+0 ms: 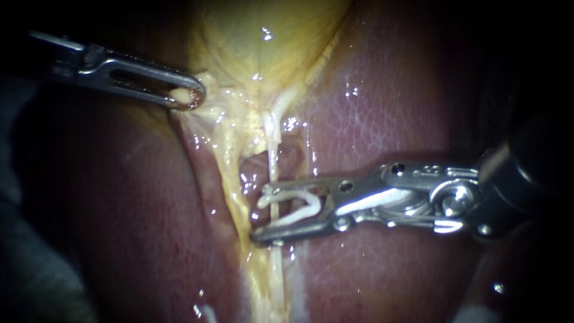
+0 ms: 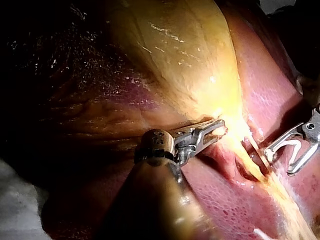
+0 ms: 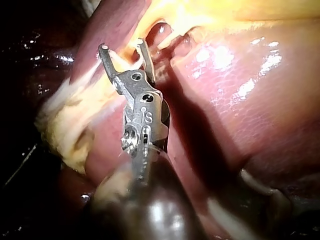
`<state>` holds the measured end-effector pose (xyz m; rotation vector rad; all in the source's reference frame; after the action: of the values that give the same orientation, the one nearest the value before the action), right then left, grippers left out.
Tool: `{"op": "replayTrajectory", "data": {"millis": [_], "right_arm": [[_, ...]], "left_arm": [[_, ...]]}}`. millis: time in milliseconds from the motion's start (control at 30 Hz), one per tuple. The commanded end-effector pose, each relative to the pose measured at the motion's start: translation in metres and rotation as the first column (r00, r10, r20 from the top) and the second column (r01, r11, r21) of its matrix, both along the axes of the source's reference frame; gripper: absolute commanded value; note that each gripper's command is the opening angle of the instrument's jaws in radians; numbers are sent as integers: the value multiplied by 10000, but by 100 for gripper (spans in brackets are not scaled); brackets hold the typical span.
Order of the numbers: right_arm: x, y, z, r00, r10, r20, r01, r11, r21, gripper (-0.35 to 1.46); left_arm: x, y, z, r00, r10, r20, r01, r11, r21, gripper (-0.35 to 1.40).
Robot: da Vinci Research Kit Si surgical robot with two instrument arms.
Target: Clipping first clip left tube
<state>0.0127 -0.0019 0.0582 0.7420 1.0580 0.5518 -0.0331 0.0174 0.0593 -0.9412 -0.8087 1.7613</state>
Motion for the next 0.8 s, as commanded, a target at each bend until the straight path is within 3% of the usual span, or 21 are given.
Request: {"op": "replayTrajectory", "data": {"millis": [33, 267, 600, 800], "right_arm": [[0, -1, 2, 10000, -20, 0, 20, 10000, -12, 48], [-3, 0, 19, 10000, -36, 18, 36, 10000, -18, 48], [-8, -1, 66, 9999, -19, 126, 17, 9999, 126, 48], [-8, 4, 78, 9999, 14, 159, -17, 9999, 146, 48]], "left_arm": [[0, 0, 0, 10000, -3, -4, 3, 10000, 0, -35], [0, 0, 1, 10000, -4, -5, 4, 10000, -2, -35], [0, 0, 0, 10000, -5, -6, 5, 10000, -2, -35], [0, 0, 0, 10000, -5, -6, 5, 10000, -2, -35]]}}
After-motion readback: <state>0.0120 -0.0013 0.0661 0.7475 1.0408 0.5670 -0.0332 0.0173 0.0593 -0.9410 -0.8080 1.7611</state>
